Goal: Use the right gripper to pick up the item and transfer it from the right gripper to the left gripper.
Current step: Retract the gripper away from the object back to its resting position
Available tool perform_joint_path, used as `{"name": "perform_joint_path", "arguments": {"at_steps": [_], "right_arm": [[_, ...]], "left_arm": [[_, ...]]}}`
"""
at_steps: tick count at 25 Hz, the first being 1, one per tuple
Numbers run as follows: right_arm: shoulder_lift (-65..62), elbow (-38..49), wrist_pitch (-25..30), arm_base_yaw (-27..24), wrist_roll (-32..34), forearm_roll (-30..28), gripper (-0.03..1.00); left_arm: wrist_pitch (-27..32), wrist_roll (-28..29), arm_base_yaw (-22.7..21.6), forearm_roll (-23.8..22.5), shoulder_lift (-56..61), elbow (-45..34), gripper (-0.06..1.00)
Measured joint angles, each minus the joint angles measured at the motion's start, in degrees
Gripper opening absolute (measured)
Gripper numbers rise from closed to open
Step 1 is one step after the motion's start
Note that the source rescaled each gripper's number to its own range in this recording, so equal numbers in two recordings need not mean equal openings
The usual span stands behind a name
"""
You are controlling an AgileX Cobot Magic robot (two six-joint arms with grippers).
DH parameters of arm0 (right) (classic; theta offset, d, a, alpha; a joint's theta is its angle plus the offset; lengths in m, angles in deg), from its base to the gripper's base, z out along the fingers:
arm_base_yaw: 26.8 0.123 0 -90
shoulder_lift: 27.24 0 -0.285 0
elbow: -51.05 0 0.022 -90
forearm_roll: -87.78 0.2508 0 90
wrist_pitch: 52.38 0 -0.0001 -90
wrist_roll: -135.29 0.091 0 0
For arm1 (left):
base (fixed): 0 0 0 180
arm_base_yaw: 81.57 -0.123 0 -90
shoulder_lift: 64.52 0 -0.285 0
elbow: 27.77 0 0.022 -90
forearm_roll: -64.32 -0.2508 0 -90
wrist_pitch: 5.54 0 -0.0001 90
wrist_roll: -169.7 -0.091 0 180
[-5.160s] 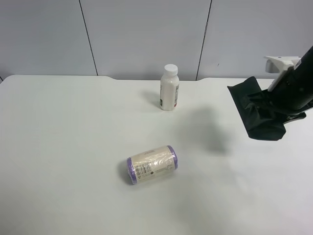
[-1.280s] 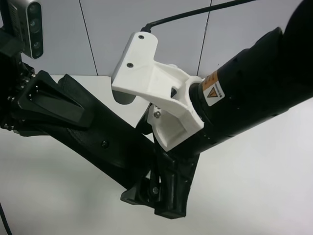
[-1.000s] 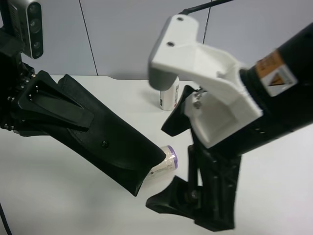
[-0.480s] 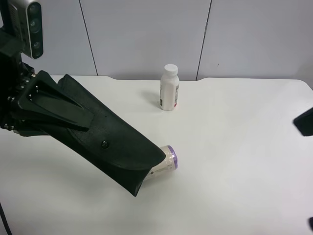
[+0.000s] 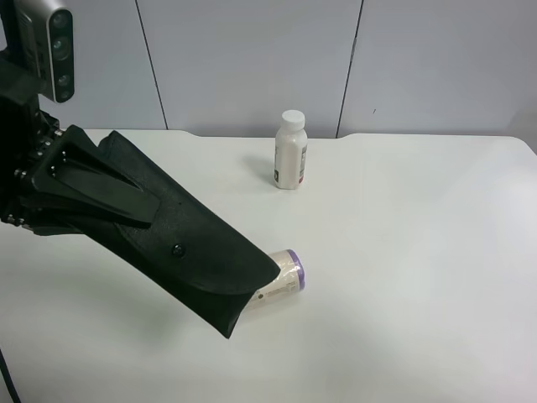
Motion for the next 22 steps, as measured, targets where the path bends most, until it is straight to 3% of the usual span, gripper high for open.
{"name": "perform_joint_path", "arguments": {"at_steps": [3,17,22], "right_arm": [[-4.31,3.91,-3.69,0.00,1.10,-0.07,1.00],[-5.21,4.96,-4.90,-0.35,1.18,-0.24,1.00],[-5.21,4.96,-4.90,-8.04,1.18,-0.24,1.00]], "left_arm": [[-0.01,0.00,0.00,0.00,0.00,0.00,0.01],[-0.13,0.01,0.00,0.00,0.00,0.00,0.01],[-0.57,0.01,0.00,0.00,0.00,0.00,0.01]]}}
